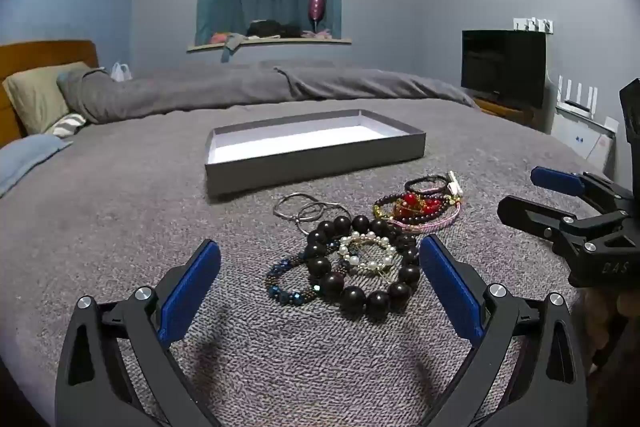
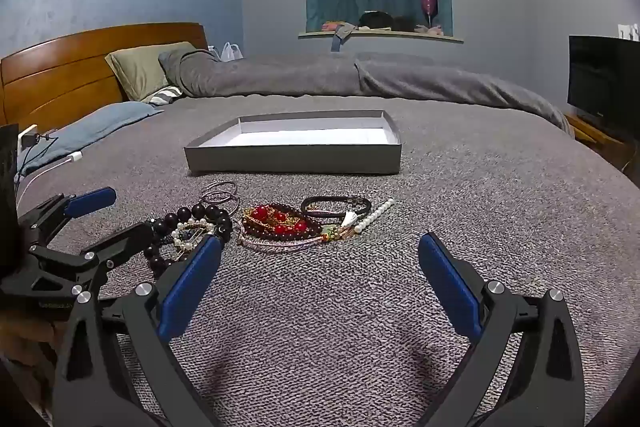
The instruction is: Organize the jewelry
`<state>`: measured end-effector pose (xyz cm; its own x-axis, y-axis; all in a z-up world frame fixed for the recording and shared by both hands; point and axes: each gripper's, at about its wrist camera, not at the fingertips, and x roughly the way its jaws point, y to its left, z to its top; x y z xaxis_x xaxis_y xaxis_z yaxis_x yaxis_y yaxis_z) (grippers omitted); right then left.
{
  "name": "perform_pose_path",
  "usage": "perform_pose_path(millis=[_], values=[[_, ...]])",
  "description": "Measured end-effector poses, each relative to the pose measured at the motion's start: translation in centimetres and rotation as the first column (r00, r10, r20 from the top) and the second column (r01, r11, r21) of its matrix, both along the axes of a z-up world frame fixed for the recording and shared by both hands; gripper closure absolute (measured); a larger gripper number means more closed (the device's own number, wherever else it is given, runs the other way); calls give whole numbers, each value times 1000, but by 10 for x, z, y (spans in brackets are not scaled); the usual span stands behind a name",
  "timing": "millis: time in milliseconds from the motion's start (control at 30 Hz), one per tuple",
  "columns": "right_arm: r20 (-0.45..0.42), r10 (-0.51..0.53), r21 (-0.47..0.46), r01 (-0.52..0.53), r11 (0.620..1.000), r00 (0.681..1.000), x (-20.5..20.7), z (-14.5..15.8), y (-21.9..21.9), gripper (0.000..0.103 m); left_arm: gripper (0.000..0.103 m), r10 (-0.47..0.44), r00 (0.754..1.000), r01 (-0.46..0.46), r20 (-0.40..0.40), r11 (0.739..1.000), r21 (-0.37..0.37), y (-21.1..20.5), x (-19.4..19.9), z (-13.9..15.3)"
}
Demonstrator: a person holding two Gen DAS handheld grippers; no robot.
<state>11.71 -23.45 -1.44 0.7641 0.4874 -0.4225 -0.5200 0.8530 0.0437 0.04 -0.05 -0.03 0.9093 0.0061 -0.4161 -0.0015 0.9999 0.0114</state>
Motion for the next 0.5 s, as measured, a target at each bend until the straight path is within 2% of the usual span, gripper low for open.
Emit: perform_pose_path(millis=[500], values=[[-1,1,-5,-1,1000,1000,0,1,-1,5,4,7,1000,-7,-7,1000,-9,1,2,-4]])
